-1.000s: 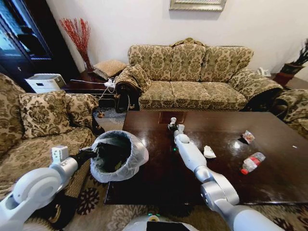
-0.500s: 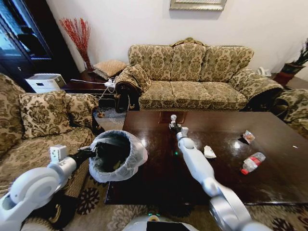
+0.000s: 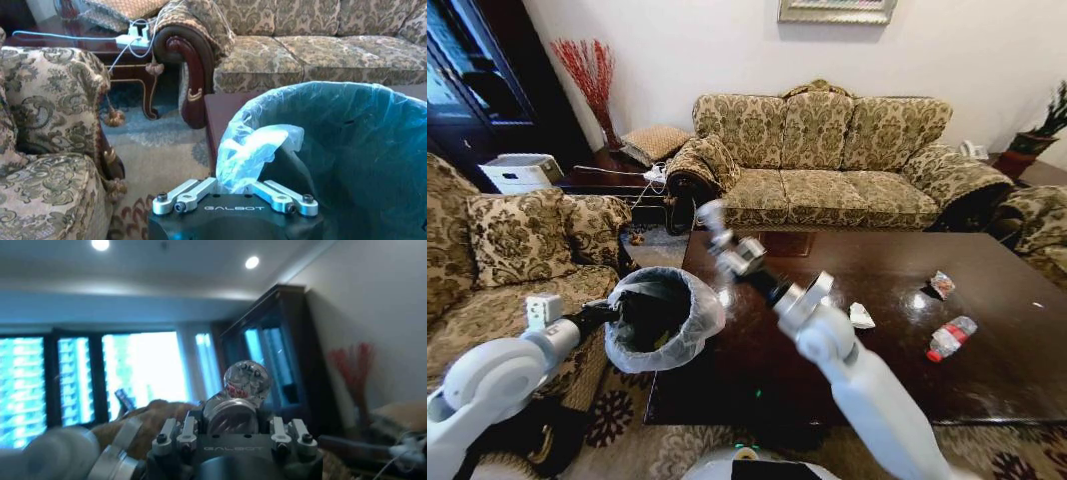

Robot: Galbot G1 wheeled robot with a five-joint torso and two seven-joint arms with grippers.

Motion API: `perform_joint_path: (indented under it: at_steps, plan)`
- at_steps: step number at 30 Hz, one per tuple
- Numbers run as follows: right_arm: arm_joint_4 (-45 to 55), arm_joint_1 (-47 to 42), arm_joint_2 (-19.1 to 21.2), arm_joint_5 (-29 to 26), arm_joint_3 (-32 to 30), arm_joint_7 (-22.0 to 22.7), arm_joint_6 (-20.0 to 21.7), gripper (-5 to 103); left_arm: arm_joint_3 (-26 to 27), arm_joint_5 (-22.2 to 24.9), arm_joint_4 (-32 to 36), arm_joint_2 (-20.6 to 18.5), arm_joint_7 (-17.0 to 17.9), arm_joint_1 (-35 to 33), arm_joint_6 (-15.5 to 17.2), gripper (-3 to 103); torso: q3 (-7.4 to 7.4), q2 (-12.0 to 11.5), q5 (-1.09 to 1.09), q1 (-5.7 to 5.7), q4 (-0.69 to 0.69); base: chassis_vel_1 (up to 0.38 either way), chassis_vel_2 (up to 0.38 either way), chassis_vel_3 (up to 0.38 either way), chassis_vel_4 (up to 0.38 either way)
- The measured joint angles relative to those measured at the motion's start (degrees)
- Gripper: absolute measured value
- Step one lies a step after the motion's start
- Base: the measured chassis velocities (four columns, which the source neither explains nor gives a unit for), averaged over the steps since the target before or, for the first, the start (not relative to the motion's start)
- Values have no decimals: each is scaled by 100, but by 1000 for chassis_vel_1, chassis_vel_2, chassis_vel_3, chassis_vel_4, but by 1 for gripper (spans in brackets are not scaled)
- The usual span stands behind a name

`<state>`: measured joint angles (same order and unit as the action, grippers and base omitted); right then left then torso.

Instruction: Move to the front of the table and place the trash on the table into the trash bin.

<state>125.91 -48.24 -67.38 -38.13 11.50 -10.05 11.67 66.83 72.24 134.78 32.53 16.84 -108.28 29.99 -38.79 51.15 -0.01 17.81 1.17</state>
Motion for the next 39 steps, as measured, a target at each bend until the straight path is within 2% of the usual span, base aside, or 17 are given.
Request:
perform_joint_path:
  at_steps: [2, 7, 8, 10, 12, 17, 19, 20, 24, 25, 26, 27, 28, 31, 32, 36, 39]
  plan:
    - [-44, 5, -12, 65, 84, 7, 7, 45, 10, 2, 28, 13, 0, -6, 1, 2, 0, 0, 0, 0, 0, 0, 0, 0, 0]
    - [-465, -36, -182, 778, 632, 94, 11, 43, 13, 3, 209, 105, 15, -13, -9, 2, -1, 0, 1, 1, 0, 0, 0, 0, 0]
    - [-484, -54, -211, 863, 691, 104, 38, 48, 27, 2, 222, 114, 17, -24, -15, 2, -1, 0, 1, 1, 0, 0, 0, 0, 0]
    - [-487, -61, -214, 888, 721, 113, 45, 48, 45, 1, 222, 118, 20, -34, -16, 2, -1, 0, 1, 1, 0, 0, 0, 0, 0]
    - [-486, -63, -214, 898, 729, 114, 48, 54, 55, 1, 222, 121, 22, -38, -17, 2, -1, 0, 1, 1, 0, 0, 0, 0, 0]
    - [-455, -162, -201, 957, 607, 89, -14, 76, 45, 3, 210, 189, 21, -9, -28, 2, -1, 0, 1, 1, 0, 0, 0, 0, 0]
    - [-410, -245, -181, 959, 530, 86, -255, 87, 16, 3, 181, 200, 18, 5, -31, 2, -1, 0, 1, 1, 0, 0, 0, 0, 0]
    - [-410, -245, -181, 959, 530, 86, -255, 87, 16, 3, 181, 200, 18, 5, -31, 2, -1, 0, 1, 1, 0, 0, 0, 0, 0]
    - [-109, -832, -259, 1195, -220, 353, -823, 99, 51, 1, 115, 240, 10, 12, -40, 2, -1, -1, 1, 1, 1, 0, 0, 0, 0]
    - [-109, -832, -259, 1195, -220, 353, -823, 99, 51, 1, 115, 240, 10, 12, -40, 2, -1, -1, 1, 1, 1, 0, 0, 0, 0]
    - [-54, -1096, -304, 1288, -570, 565, -936, 100, 77, 0, 106, 268, 3, -1, -43, 2, -1, 0, 0, 1, 0, 0, 0, 0, 0]
    - [-48, -1373, -360, 1333, -926, 831, -959, 100, 83, 0, 99, 293, -6, -7, -51, 2, -1, 0, 2, 1, 1, 0, 0, 0, 0]
    - [-48, -1373, -360, 1333, -926, 831, -959, 100, 83, 0, 99, 293, -6, -7, -51, 2, -1, 0, 2, 1, 1, 0, 0, 0, 0]
    - [-430, -2468, -561, 1312, -2153, 1620, -1081, 100, 23, -15, 100, 340, -13, 35, -78, 2, -1, -1, 3, 1, -1, 0, 0, 0, 0]
    - [-430, -2468, -561, 1312, -2153, 1620, -1081, 100, 23, -15, 100, 340, -13, 35, -78, 2, -1, -1, 3, 1, -1, 0, 0, 0, 0]
    - [-818, -2967, -652, 1084, -3009, 2061, -1212, 100, -57, -39, 134, 379, -11, 65, -80, 2, -1, -1, 0, 1, 0, 0, 0, 0, 0]
    - [-923, -3022, -673, 1022, -3236, 2239, -1206, 100, -63, -50, 153, 397, -10, 58, -80, 2, -1, -1, 1, 1, 0, -39, -27, 29, 26]
